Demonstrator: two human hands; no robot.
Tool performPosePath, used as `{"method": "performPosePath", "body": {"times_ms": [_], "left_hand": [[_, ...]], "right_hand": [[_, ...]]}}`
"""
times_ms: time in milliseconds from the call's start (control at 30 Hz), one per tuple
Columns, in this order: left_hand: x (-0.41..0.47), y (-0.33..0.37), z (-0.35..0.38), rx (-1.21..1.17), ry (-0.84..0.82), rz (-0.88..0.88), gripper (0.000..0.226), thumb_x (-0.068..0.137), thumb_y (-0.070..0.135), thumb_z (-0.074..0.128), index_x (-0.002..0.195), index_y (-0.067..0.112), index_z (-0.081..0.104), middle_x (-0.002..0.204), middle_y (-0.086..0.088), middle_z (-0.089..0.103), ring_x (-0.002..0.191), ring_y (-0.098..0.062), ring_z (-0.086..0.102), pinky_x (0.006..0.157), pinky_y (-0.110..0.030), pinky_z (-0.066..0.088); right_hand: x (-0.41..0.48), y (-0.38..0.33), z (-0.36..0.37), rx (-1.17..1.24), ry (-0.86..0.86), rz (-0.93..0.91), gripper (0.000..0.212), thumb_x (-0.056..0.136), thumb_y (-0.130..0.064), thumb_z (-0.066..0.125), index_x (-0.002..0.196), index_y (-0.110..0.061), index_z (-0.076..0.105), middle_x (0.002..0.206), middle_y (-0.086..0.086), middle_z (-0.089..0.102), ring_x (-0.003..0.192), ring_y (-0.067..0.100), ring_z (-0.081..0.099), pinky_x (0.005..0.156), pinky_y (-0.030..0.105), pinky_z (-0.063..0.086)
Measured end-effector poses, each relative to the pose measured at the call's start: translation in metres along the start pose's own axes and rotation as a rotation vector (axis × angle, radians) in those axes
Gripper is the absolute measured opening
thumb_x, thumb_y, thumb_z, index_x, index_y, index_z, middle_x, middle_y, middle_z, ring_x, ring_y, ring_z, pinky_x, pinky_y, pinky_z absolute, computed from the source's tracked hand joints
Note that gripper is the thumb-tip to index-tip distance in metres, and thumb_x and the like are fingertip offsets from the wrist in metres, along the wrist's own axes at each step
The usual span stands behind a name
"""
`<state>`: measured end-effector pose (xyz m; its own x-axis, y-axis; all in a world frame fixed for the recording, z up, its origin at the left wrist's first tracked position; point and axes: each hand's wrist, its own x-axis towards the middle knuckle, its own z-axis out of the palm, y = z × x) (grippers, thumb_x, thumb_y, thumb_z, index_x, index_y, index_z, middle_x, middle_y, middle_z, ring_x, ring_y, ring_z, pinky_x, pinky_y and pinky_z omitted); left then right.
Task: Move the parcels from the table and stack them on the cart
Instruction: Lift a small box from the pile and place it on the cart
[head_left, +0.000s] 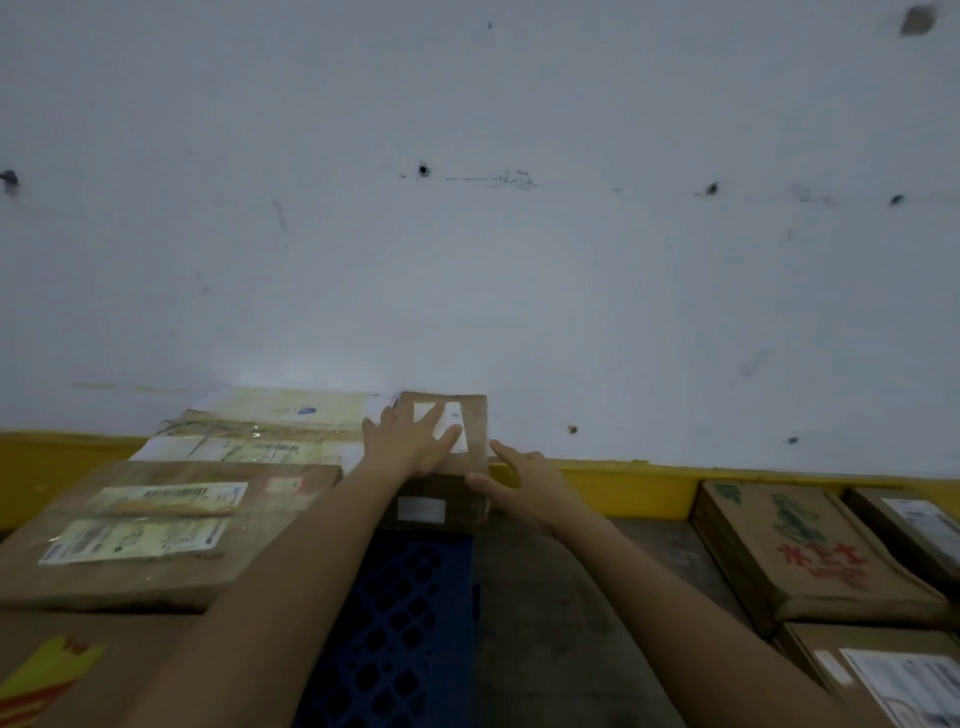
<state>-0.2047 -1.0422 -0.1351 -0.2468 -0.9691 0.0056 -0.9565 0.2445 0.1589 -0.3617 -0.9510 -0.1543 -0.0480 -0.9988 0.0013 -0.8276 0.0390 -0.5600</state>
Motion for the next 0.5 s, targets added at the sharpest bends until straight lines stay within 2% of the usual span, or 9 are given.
{"method": "performPosePath", "body": {"times_ms": [133,233,333,500], "left_hand": [[-0.039,0.037,-0.013,-0.014,0.010,0.023,0.061,0.092,0.063,0.014,0.148,0.039,0.009,0.159,-0.004,0.007,0.145,-0.031,0.007,0.114,-0.054,0.007],[-0.077,0.076,-0.023,-0.047,0.036,0.041,0.061,0.093,0.061,0.015,0.149,0.035,0.011,0.159,-0.005,0.011,0.145,-0.031,0.010,0.115,-0.052,0.008],[-0.116,0.125,-0.023,-0.126,0.059,0.092,0.060,0.095,0.057,0.017,0.149,0.032,0.011,0.159,-0.006,0.011,0.145,-0.032,0.011,0.116,-0.052,0.009],[-0.153,0.219,-0.017,-0.182,0.050,0.128,0.059,0.096,0.056,0.018,0.150,0.031,0.013,0.157,-0.011,0.016,0.144,-0.032,0.014,0.117,-0.050,0.013]], "right_hand": [[-0.042,0.022,-0.032,-0.029,0.003,-0.026,0.076,0.082,-0.070,0.042,0.146,-0.034,0.022,0.148,0.013,0.032,0.135,0.030,0.032,0.107,0.044,0.032],[-0.083,0.051,-0.059,-0.058,0.017,-0.055,0.075,0.084,-0.068,0.042,0.147,-0.033,0.022,0.152,0.009,0.029,0.138,0.028,0.028,0.111,0.044,0.028],[-0.130,0.085,-0.087,-0.121,0.015,-0.091,0.075,0.084,-0.069,0.041,0.147,-0.032,0.022,0.154,0.002,0.026,0.141,0.025,0.024,0.113,0.045,0.025],[-0.198,0.139,-0.144,-0.221,0.024,-0.073,0.079,0.079,-0.076,0.038,0.146,-0.039,0.018,0.154,0.002,0.024,0.140,0.026,0.023,0.111,0.049,0.027]]}}
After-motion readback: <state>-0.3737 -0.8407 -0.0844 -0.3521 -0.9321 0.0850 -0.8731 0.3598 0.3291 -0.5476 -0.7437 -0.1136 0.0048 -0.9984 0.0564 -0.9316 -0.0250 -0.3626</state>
